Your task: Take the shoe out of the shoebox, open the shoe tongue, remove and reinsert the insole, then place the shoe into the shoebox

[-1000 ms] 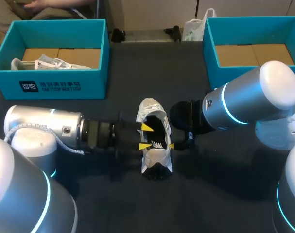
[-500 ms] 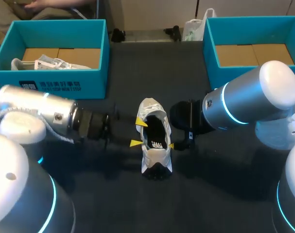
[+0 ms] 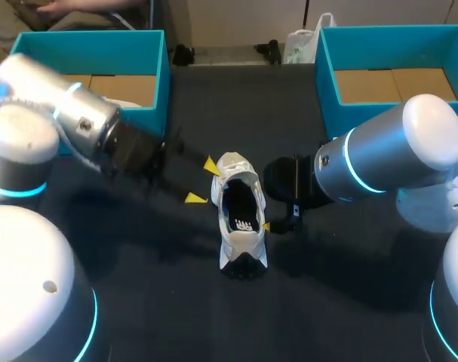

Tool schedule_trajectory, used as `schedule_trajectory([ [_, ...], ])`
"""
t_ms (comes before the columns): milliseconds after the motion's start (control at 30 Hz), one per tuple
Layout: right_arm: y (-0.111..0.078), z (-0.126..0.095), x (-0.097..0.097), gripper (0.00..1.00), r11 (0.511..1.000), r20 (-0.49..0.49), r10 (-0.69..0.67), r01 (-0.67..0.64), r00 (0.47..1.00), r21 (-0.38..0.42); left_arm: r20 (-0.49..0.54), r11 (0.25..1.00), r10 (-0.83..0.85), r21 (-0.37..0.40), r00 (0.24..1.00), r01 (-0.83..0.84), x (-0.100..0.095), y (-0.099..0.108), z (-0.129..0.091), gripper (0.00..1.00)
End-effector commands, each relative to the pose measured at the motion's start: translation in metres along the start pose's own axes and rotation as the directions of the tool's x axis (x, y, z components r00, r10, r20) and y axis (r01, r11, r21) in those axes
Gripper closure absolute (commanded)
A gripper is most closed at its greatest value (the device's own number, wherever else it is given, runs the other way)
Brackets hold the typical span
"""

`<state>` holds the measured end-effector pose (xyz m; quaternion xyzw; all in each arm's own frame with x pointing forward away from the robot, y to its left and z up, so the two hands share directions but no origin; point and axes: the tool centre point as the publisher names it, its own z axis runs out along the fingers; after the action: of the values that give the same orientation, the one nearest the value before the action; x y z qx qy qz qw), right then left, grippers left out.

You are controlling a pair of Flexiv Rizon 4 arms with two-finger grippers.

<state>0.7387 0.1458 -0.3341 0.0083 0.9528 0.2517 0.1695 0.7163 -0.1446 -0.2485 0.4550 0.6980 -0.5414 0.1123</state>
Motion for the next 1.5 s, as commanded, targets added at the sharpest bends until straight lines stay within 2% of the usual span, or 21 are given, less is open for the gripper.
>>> schedule_trajectory([
  [33,0.000,0.001,0.001,0.00,1.000,0.002,0.001,-0.001,1.000,0.000,-0.338,1.000,0.012,0.019,0.941,-0.006,-0.011,-0.002,-0.010,0.38],
  [67,0.000,0.001,0.001,0.00,1.000,0.002,0.001,-0.001,1.000,0.000,-0.347,1.000,0.012,0.019,0.938,-0.006,-0.011,-0.002,-0.011,0.37],
  [100,0.000,0.001,0.001,0.00,1.000,0.002,0.001,-0.001,1.000,0.000,-0.393,1.000,0.014,0.004,0.919,-0.013,-0.013,-0.002,-0.012,0.16],
  [267,-0.014,-0.008,0.002,0.00,0.998,-0.033,0.039,-0.037,0.999,0.058,-0.488,1.000,0.017,-0.004,0.873,-0.022,-0.018,-0.003,-0.020,0.00],
  [400,-0.022,-0.015,0.003,0.00,0.996,-0.058,0.056,-0.052,0.997,0.072,-0.541,1.000,0.012,-0.011,0.841,-0.022,-0.021,-0.003,-0.026,0.00],
  [433,-0.025,-0.019,0.002,0.00,0.995,-0.057,0.073,-0.070,0.996,0.066,-0.578,0.999,-0.005,-0.038,0.816,-0.021,-0.021,-0.002,-0.029,0.00],
  [533,-0.030,-0.028,-0.001,0.00,0.994,-0.058,0.095,-0.091,0.994,0.065,-0.618,0.996,-0.091,-0.058,0.781,0.071,-0.019,-0.005,-0.033,0.00],
  [1000,-0.056,-0.069,-0.027,0.00,0.978,-0.149,0.164,-0.141,0.975,0.153,-0.618,0.996,-0.091,-0.058,0.781,0.071,-0.019,-0.005,-0.033,0.00],
  [1133,-0.062,-0.090,-0.035,0.00,0.975,-0.145,0.170,-0.145,0.975,0.166,-0.618,0.996,-0.091,-0.058,0.781,0.071,-0.019,-0.005,-0.033,0.00],
  [1233,-0.065,-0.105,-0.039,0.00,0.972,-0.147,0.174,-0.146,0.974,0.184,-0.618,0.996,-0.090,-0.046,0.781,0.079,-0.016,-0.006,-0.034,0.00],
  [1367,-0.065,-0.124,-0.045,0.00,0.976,-0.162,0.169,-0.142,0.972,0.163,-0.655,0.994,-0.105,-0.076,0.748,0.073,-0.010,-0.003,-0.034,0.00],
  [1500,-0.063,-0.139,-0.050,0.00,0.976,-0.201,0.160,-0.124,0.966,0.180,-0.671,0.993,-0.110,-0.106,0.733,0.051,-0.012,0.005,-0.037,0.00],
])
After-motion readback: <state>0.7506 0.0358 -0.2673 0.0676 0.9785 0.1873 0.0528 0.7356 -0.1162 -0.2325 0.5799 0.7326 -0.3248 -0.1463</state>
